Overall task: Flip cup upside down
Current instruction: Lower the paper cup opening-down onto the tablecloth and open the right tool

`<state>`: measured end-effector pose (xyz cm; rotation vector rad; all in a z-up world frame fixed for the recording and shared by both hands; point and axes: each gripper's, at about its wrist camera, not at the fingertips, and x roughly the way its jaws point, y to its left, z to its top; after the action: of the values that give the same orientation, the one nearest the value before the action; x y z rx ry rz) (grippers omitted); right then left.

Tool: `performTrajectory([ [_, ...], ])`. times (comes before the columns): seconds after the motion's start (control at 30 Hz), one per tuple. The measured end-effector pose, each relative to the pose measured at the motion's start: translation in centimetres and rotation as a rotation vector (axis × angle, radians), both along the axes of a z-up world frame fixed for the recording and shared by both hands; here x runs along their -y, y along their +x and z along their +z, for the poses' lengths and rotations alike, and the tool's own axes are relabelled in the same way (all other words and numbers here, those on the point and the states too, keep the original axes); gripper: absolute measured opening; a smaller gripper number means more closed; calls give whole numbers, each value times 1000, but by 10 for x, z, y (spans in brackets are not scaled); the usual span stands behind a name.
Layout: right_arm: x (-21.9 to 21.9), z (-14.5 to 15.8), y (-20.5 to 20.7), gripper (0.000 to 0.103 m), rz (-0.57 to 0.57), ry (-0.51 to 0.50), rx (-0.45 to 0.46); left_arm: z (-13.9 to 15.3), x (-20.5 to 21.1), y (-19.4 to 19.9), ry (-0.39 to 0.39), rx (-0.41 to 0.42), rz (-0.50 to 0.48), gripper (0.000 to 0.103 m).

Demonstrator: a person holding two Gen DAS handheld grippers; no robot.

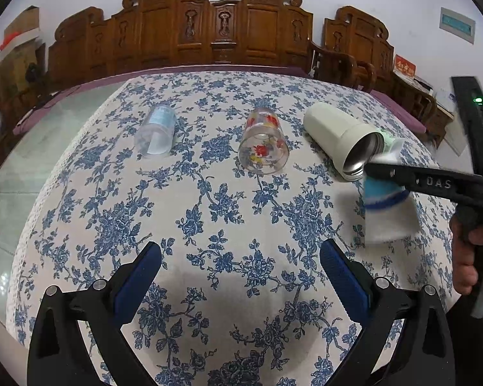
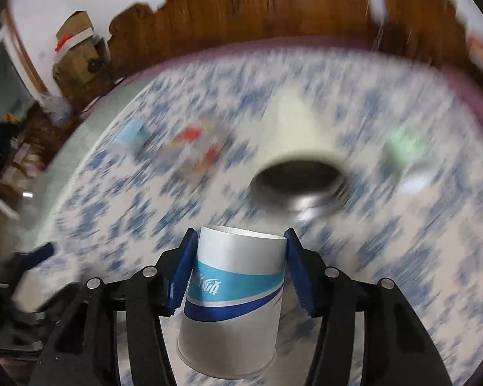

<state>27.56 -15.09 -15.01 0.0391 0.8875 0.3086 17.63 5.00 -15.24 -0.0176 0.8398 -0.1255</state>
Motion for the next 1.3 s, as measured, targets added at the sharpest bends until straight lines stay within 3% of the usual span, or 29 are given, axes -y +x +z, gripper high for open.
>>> performTrajectory([
  [0.23,-9,-10,-16,57,-41,-115,206,-1,2,0,9,-3,-6,95],
  [0.37,-18,-19,-29,57,-33,-230,265,-1,4,0,12,-3,-10,95],
  [0.53,-16,-18,-49,57,-35,-248,309,-1,4,0,11,-3,-10,95],
  [0.93,4,-16,-77,59,-53,-112,235,1,10,-3,19,7,-22,95],
  [1.07,11,-19,-76,72,-60,-53,184,2,12,-4,21,13,-25,95],
  [1.3,19,-17,-83,77,-66,-5,153,4,15,-8,41,24,-10,95],
])
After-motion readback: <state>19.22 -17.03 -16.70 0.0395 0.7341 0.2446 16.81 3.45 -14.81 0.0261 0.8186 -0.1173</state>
